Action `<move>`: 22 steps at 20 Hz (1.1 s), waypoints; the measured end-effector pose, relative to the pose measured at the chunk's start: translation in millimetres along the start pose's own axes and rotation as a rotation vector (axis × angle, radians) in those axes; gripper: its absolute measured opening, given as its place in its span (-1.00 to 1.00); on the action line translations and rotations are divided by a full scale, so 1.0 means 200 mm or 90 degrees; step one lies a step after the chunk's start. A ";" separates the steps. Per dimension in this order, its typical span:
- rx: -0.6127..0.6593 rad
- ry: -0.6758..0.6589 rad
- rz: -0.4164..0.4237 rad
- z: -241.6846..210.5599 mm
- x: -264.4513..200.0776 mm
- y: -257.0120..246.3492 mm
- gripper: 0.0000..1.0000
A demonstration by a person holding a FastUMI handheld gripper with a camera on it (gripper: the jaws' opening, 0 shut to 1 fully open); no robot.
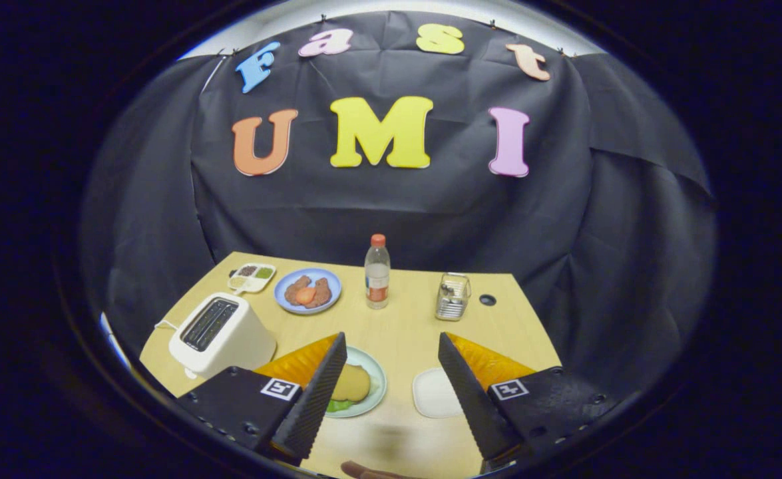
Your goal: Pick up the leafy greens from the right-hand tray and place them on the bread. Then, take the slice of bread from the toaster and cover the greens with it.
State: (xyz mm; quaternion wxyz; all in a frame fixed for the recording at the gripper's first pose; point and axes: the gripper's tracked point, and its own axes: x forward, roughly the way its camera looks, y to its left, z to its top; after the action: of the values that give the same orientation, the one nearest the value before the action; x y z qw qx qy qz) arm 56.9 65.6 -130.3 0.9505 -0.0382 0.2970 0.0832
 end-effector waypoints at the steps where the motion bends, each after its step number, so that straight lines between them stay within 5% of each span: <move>1: 0.002 -0.018 0.001 0.04 -0.05 -0.02 0.80; 13: 0.064 -0.181 -0.010 0.31 -0.69 -0.14 0.89; 22: 0.000 -0.255 -0.007 0.36 -0.83 -0.16 0.89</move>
State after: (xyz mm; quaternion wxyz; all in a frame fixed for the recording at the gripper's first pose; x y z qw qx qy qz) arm -31.7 19.8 24.1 0.9910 -0.0224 0.1016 0.0837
